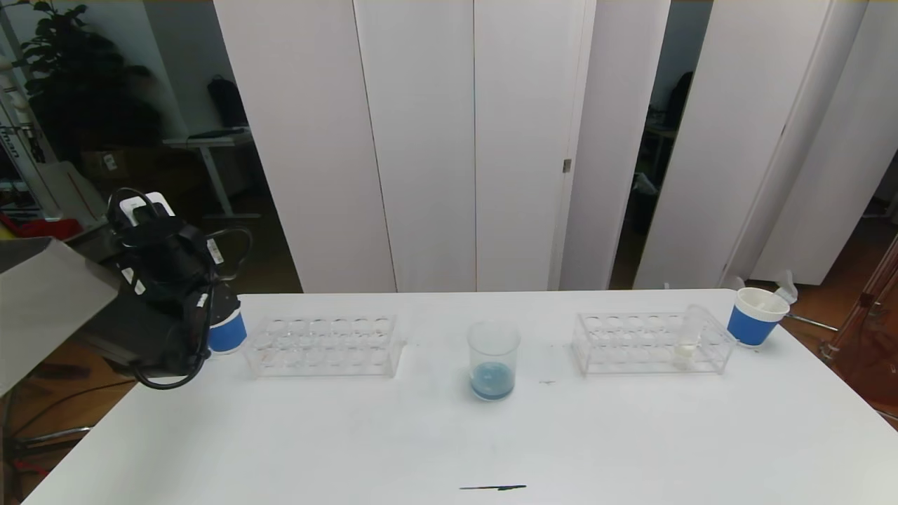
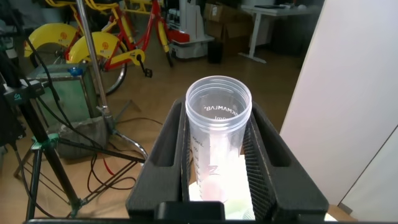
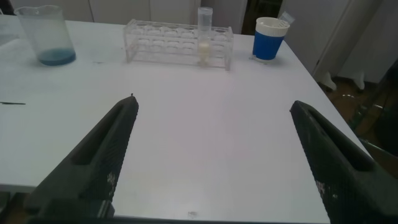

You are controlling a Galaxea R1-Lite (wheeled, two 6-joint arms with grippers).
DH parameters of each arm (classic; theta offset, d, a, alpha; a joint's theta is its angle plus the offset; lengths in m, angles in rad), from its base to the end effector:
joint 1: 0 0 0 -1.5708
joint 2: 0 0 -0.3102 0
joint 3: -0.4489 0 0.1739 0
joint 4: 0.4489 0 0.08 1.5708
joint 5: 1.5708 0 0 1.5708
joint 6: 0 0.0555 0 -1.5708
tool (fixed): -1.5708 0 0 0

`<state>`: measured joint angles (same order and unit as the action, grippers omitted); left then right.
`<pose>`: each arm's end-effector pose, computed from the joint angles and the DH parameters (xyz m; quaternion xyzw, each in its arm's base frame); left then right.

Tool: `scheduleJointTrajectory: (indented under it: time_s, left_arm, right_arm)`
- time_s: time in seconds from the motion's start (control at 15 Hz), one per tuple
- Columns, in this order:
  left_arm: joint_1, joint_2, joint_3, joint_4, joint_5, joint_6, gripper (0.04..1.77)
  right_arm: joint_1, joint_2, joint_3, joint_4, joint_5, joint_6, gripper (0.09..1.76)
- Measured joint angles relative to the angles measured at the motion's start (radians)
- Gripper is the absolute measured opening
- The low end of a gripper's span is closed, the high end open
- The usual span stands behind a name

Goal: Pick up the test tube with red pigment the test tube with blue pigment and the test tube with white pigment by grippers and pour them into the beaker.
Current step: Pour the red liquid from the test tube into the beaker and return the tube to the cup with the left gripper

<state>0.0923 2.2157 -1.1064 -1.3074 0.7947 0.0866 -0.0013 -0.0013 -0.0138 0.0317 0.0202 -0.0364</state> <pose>0.4348 0.0800 0.1646 0.0049 -0.0743 0.4306 0.8995 -0.0192 0.0011 0.0752 -0.0181 0.0081 0.0096 0.9998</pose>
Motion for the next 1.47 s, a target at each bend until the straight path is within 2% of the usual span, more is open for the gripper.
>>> scheduleJointTrajectory:
  time_s: [0.8,1.47]
  left_arm:
    - [0.032,0.124,0.003,0.007,-0.104,-0.028,0.6]
    - [0.031,0.127,0.0,0.03,-0.119,-0.031,0.6]
  right_arm:
    - [0.0,0.0,0.0,0.0,0.0,0.0,1.75]
    - [0.0,0.0,0.0,0.0,0.0,0.0,1.75]
